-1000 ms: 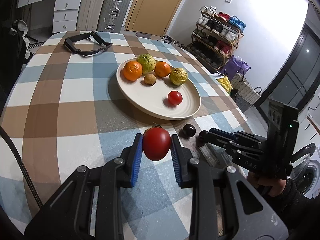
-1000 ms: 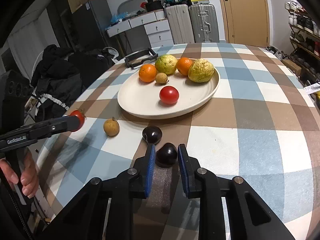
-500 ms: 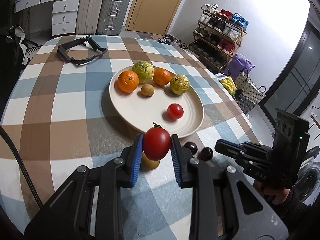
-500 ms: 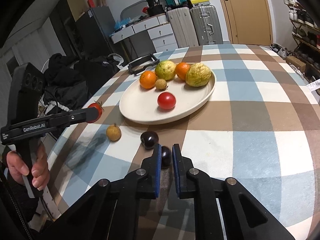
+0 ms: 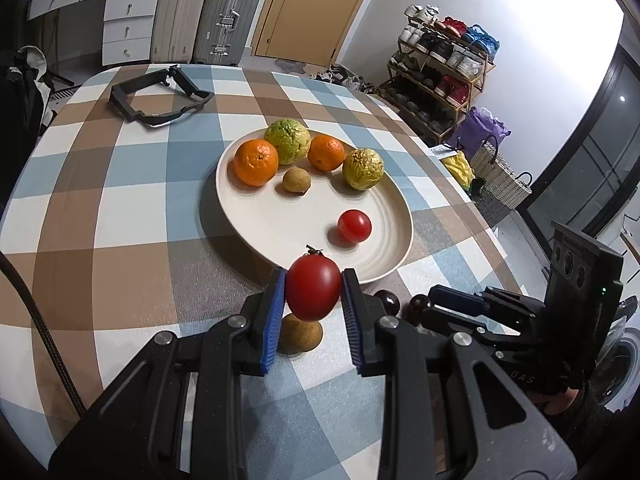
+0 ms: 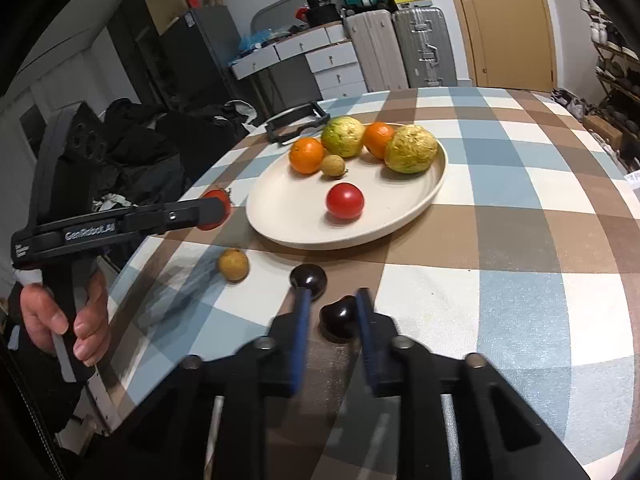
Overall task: Organize fruits
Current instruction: 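Carry the tomato and plum onto the cream plate and open both tools, then move the right tool to the last dark plum and close on it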
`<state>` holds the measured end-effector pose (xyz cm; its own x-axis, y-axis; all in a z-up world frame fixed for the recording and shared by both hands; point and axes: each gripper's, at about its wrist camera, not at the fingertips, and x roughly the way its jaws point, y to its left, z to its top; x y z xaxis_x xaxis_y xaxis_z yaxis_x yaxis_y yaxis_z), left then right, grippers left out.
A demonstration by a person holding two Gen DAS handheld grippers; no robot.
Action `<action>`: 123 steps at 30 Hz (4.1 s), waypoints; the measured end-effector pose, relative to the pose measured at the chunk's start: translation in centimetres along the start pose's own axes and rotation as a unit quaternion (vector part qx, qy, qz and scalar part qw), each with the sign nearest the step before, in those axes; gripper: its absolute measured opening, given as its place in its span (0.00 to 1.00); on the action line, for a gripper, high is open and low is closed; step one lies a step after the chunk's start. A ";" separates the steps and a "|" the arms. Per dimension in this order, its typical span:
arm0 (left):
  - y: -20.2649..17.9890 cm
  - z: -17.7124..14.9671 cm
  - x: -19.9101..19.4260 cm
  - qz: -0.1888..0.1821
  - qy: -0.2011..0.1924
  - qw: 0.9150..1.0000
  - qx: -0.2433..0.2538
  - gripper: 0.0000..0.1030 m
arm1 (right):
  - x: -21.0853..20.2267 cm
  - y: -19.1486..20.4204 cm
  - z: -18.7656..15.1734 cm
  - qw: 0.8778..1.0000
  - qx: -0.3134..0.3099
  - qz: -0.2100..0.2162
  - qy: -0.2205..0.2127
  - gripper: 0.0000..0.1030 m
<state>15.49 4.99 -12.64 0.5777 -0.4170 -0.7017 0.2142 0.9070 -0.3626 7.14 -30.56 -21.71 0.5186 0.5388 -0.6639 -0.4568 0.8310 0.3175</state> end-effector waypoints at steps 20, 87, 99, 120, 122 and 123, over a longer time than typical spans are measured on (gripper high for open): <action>1.0 2.7 1.0 -0.002 -0.014 1.000 0.005 0.24 | -0.4 -0.8 2.1 0.999 0.015 -0.042 -0.008 0.22; -2.5 1.1 -5.0 0.087 -0.070 0.994 -0.008 0.94 | -7.1 2.4 6.4 0.984 -0.034 -0.045 -0.170 1.00; -1.3 -3.4 -4.4 0.114 -0.063 0.991 -0.026 0.99 | -5.1 2.9 2.3 0.991 -0.026 -0.047 -0.122 1.00; 4.0 -4.8 -3.2 0.111 -0.041 0.991 -0.062 0.99 | 2.4 1.9 2.0 1.000 0.001 -0.012 -0.006 0.86; 4.4 -4.9 -3.2 0.111 -0.041 0.991 -0.067 0.99 | 2.7 2.1 2.0 1.000 -0.002 -0.013 0.001 0.80; 4.6 -4.9 -3.2 0.111 -0.041 0.991 -0.070 0.99 | 2.8 2.1 2.1 1.000 -0.003 -0.013 0.004 0.79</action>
<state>10.78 10.19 -15.08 0.6612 -0.1970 -0.7238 -0.0327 0.9564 -0.2902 9.11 -27.02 -21.52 0.5251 0.5155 -0.6772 -0.4475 0.8440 0.2955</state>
